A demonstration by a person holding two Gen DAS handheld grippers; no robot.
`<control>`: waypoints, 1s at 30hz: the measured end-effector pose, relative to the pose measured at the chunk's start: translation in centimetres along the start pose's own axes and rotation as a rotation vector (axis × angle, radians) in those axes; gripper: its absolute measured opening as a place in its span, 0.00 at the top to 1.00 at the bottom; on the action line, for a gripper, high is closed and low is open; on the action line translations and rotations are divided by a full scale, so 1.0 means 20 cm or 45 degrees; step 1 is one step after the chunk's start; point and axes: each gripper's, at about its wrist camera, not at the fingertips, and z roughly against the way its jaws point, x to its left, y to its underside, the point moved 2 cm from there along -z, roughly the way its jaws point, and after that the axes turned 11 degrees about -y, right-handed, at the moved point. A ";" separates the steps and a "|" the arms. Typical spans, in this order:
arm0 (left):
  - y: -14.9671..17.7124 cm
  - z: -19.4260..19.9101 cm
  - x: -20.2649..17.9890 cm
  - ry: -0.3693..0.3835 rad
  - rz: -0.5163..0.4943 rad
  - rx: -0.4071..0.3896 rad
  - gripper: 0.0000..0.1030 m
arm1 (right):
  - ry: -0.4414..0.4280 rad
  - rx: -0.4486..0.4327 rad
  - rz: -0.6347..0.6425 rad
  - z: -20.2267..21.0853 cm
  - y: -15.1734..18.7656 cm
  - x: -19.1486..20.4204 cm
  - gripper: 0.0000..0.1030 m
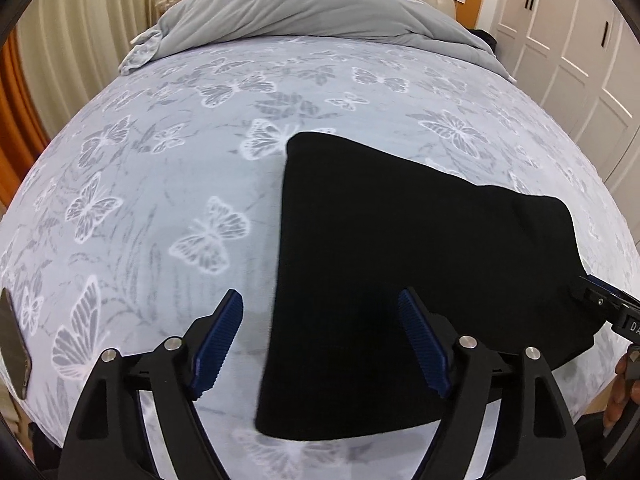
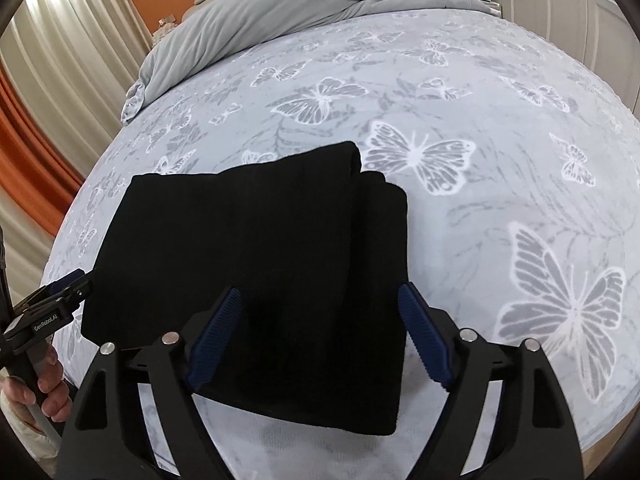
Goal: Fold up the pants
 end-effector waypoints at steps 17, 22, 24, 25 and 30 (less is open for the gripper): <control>-0.02 -0.16 -0.05 0.103 0.094 0.152 0.16 | -0.037 0.053 -0.056 -0.04 0.02 -0.03 0.11; -0.02 -0.35 0.07 0.296 0.330 0.343 0.08 | -0.165 0.076 -0.210 -0.13 0.04 -0.11 0.30; -0.04 -0.34 0.07 0.370 0.349 0.330 0.23 | -0.233 0.055 -0.182 -0.10 0.01 -0.09 0.57; -0.05 -0.33 0.07 0.412 0.334 0.333 0.41 | -0.253 0.039 -0.172 -0.07 0.00 -0.06 0.62; -0.05 -0.09 0.18 0.472 0.324 0.222 0.79 | -0.345 -0.044 0.009 0.17 0.00 0.13 0.64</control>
